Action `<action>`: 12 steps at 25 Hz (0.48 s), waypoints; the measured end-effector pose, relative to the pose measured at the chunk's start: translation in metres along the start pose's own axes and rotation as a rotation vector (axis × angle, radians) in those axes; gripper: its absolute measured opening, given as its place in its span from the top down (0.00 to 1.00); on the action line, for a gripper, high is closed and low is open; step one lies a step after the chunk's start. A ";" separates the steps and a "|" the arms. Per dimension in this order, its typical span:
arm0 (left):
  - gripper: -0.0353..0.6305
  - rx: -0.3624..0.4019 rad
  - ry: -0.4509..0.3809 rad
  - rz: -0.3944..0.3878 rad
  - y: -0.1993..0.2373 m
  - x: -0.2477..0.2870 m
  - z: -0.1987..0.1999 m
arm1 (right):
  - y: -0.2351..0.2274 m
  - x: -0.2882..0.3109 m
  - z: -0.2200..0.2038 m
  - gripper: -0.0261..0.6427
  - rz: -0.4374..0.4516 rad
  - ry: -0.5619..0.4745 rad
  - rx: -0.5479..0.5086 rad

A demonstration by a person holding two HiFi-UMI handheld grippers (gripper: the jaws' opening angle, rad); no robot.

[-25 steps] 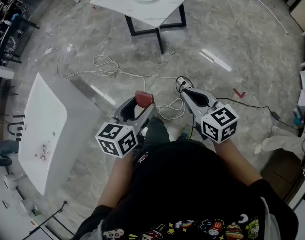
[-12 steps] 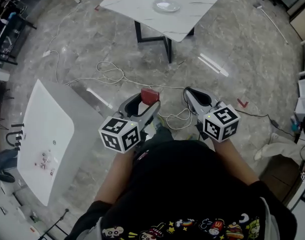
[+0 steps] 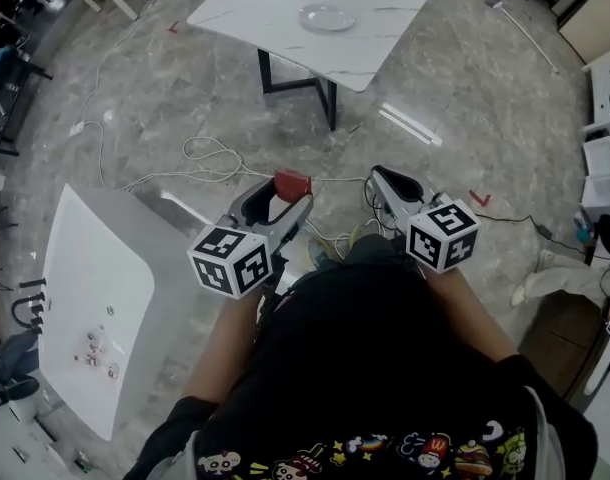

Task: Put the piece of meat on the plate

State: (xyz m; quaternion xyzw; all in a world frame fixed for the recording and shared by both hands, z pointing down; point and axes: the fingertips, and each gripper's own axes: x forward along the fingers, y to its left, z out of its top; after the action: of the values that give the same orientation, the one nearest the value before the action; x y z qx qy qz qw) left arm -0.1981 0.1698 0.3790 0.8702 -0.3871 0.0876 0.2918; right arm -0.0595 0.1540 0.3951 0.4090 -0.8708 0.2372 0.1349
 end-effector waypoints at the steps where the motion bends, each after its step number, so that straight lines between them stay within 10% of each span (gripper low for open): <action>1: 0.36 -0.001 -0.004 -0.004 0.001 0.002 0.002 | -0.003 0.001 0.002 0.92 -0.006 -0.002 -0.002; 12: 0.36 0.013 0.024 0.032 0.031 0.043 0.032 | -0.051 0.049 0.027 0.92 0.015 -0.023 0.030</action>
State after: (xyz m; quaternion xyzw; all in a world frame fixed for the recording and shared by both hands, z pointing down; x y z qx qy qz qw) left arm -0.1940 0.1083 0.3829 0.8646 -0.3969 0.1051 0.2895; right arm -0.0516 0.0799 0.4081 0.4073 -0.8716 0.2464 0.1172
